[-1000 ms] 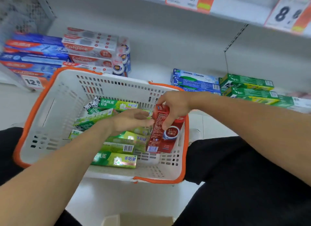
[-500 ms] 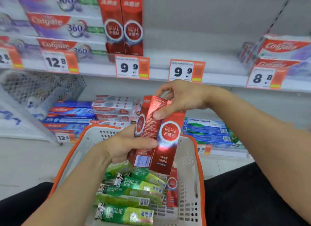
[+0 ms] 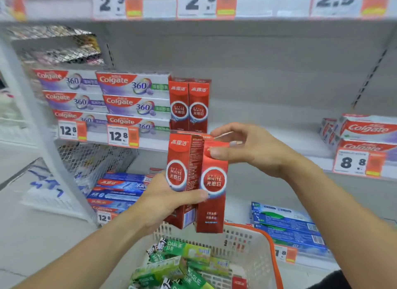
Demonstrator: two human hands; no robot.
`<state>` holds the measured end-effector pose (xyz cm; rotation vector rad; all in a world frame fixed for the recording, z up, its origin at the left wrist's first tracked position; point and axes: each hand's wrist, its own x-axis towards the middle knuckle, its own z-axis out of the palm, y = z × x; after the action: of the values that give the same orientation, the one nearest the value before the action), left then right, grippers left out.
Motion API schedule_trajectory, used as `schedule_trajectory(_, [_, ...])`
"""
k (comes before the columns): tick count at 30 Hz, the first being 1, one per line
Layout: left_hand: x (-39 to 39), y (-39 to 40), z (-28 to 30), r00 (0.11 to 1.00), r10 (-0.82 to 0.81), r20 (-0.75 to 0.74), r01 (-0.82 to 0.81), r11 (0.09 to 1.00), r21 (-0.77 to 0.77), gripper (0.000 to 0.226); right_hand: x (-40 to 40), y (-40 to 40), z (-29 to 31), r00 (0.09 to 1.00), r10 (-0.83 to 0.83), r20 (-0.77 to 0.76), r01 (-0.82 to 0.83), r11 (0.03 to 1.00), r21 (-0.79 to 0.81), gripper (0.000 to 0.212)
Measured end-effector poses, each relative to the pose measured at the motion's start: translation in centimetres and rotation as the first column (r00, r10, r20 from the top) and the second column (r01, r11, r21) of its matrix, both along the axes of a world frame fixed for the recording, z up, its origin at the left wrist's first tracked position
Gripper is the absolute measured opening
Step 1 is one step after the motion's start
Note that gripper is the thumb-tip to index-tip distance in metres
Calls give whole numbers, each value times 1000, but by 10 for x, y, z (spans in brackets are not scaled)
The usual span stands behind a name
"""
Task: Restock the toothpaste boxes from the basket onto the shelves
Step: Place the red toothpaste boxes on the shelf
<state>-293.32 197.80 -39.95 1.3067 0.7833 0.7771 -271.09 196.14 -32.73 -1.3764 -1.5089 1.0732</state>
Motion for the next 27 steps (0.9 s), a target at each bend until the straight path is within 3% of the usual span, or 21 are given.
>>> schedule_trajectory(2, [-3, 6, 0, 996, 61, 58, -60, 998, -30, 58, 6, -2, 3, 996, 82, 28, -81, 996, -40, 55])
schedule_trajectory(5, [3, 12, 2, 988, 104, 116, -100, 994, -41, 49, 8, 1, 5, 999, 4, -45, -3, 999, 42, 44])
schedule_trajectory(12, [23, 12, 8, 981, 61, 182, -53, 997, -51, 50, -2, 3, 12, 998, 36, -57, -33, 998, 52, 51])
schedule_trajectory(15, [25, 15, 10, 976, 189, 112, -181, 980, -80, 58, 15, 1, 33, 993, -87, -81, 99, 983, 156, 56])
schedule_trajectory(18, [27, 24, 8, 952, 288, 98, -272, 950, -151, 65, 37, 6, 60, 957, -279, -76, 289, 920, 267, 43])
schedule_trajectory(21, [31, 31, 10, 956, 273, 103, -249, 947, -201, 68, 51, 30, 76, 913, -405, -55, 401, 862, 309, 40])
schedule_trajectory(27, [34, 34, 12, 976, 202, 85, -176, 954, -243, 46, 59, 98, 66, 861, -507, -48, 481, 778, 405, 49])
